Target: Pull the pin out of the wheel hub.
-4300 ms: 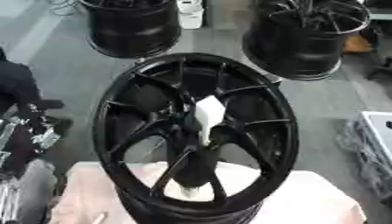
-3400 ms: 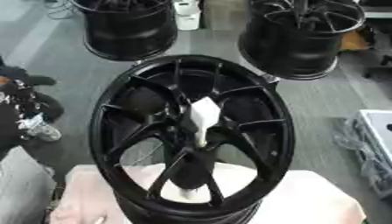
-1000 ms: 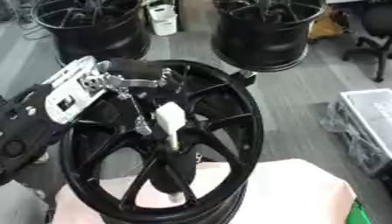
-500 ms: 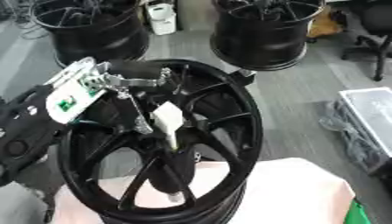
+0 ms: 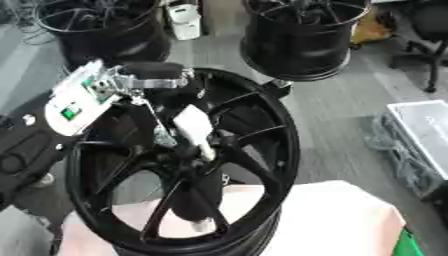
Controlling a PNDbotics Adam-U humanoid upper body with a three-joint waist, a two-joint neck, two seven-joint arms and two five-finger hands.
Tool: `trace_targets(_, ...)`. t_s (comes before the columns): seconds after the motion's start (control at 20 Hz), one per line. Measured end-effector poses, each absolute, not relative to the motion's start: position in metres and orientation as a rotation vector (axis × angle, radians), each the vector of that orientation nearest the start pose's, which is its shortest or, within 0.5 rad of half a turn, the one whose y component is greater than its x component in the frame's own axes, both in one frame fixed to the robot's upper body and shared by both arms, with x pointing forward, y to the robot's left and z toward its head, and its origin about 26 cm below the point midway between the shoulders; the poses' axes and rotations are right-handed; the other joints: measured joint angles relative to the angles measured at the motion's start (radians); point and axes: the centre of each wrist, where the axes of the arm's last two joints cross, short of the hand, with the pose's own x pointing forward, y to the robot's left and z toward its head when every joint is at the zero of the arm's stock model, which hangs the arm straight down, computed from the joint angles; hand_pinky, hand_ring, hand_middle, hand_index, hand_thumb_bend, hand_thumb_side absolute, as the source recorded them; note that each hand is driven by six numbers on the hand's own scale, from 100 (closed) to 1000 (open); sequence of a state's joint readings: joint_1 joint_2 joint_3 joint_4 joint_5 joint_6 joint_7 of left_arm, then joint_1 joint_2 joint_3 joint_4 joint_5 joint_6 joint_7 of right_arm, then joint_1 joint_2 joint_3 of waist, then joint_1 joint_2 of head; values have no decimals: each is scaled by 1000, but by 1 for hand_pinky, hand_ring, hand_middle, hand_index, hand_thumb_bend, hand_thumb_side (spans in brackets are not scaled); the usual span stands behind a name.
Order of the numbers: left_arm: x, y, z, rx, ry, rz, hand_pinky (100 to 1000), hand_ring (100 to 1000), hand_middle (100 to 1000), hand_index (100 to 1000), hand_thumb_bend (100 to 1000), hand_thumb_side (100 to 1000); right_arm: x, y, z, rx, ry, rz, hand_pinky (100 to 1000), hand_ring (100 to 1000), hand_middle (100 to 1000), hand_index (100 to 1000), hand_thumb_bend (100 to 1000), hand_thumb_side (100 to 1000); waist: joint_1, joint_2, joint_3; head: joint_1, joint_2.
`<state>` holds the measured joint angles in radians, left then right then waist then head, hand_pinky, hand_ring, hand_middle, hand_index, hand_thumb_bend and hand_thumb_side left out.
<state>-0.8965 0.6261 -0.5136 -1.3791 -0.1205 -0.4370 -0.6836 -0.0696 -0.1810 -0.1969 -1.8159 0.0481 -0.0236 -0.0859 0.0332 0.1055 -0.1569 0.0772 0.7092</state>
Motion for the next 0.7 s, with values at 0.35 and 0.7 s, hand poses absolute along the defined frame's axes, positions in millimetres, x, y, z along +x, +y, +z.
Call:
trace_targets(0.35,398,270,299,-112,2563,2558,562,421,376,483,299,112,281,-323,89,-403,-1907,-23,722,815,836,962,100,694,3,-3,32,-10,-1)
trace_targets(0.7,370,398,290,-474,2815,2731,552,441,399,508,345,100,280,-327,88,-427,-1901,-44,721,815,836,961,100,693,1,-6,81,-26,-8)
